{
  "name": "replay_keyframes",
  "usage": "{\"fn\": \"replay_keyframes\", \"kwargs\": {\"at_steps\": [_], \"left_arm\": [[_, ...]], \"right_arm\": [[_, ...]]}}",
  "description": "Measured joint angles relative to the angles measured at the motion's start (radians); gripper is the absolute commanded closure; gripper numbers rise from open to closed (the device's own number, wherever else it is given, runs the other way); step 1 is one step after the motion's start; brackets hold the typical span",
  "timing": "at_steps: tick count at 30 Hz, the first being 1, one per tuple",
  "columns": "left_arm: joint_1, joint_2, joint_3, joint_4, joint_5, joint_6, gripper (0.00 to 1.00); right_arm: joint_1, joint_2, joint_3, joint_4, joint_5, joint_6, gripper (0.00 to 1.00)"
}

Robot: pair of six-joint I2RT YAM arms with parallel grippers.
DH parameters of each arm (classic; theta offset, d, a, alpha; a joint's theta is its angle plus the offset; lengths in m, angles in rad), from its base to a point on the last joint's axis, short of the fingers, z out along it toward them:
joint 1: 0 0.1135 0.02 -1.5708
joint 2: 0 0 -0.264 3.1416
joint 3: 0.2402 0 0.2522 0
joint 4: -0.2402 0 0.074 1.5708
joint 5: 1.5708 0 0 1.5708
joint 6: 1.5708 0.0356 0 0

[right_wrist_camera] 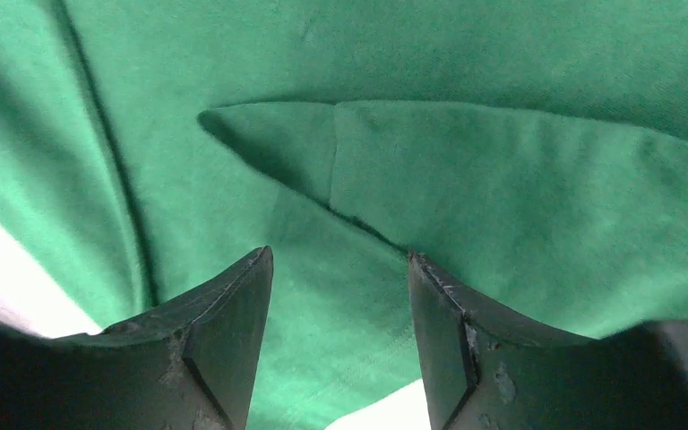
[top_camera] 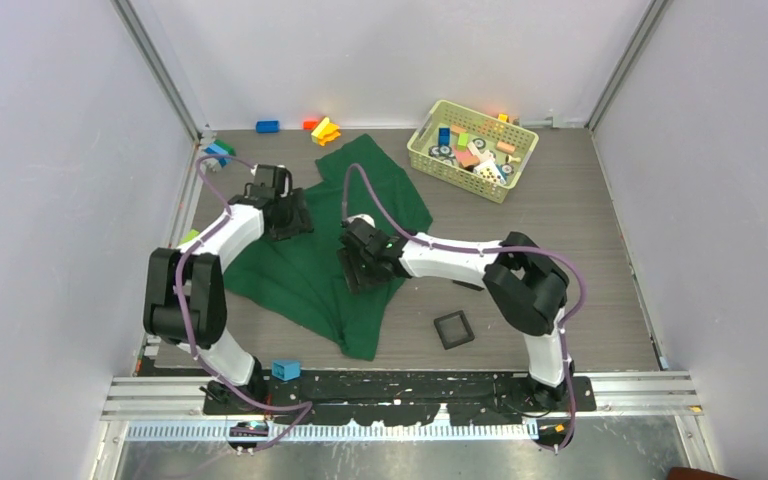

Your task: Remove the brooch from the garment

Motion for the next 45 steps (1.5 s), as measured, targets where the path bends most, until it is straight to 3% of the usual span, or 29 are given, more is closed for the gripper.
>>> {"fn": "replay_keyframes", "kwargs": {"at_steps": [4,6,7,9,11,18,20,23,26,29,34,36,37,39,45], "left_arm": [[0.043,0.048,0.012,-0.001,0.053,-0.016,0.39],[0.060,0.056,0.012,-0.003,0.068,-0.022,0.41],[0.068,0.057,0.012,-0.002,0.076,-0.030,0.41],[0.081,0.059,0.012,0.000,0.088,-0.043,0.43],[0.090,0.063,0.012,0.003,0.092,-0.060,0.43],[0.100,0.106,0.011,0.011,0.078,-0.110,0.47],[0.100,0.134,0.012,0.023,0.060,-0.124,0.47],[0.103,0.170,0.021,0.035,0.048,-0.142,0.47],[0.108,0.200,0.051,0.040,0.040,-0.149,0.47],[0.113,0.229,0.086,0.048,0.035,-0.159,0.47],[0.132,0.241,0.095,0.074,0.039,-0.174,0.47],[0.132,0.245,0.103,0.067,0.039,-0.173,0.47],[0.132,0.248,0.108,0.062,0.038,-0.172,0.47],[0.132,0.252,0.117,0.059,0.035,-0.164,0.47],[0.135,0.224,0.098,0.060,0.092,-0.107,0.33]], "right_arm": [[0.007,0.072,0.046,-0.025,-0.003,-0.031,0.40],[0.010,0.091,0.083,-0.028,0.000,-0.050,0.51],[0.011,0.103,0.099,-0.028,0.000,-0.060,0.64],[0.014,0.125,0.122,-0.029,0.000,-0.077,0.79],[0.017,0.137,0.127,-0.031,0.001,-0.084,0.88],[0.020,0.013,-0.038,-0.003,-0.013,-0.051,0.95],[0.022,-0.079,-0.130,-0.027,-0.014,-0.025,0.85],[0.028,-0.223,-0.253,-0.065,-0.014,0.022,0.81],[0.034,-0.357,-0.366,-0.095,-0.013,0.071,0.98],[0.034,-0.446,-0.453,-0.111,-0.021,0.121,1.00],[0.036,-0.599,-0.589,-0.110,-0.079,0.225,0.93],[0.038,-0.650,-0.625,-0.108,-0.109,0.259,0.76],[0.039,-0.666,-0.634,-0.110,-0.119,0.270,0.60],[0.040,-0.686,-0.637,-0.140,-0.135,0.277,0.45],[0.035,-0.693,-0.561,-0.257,-0.064,0.230,0.27]]}}
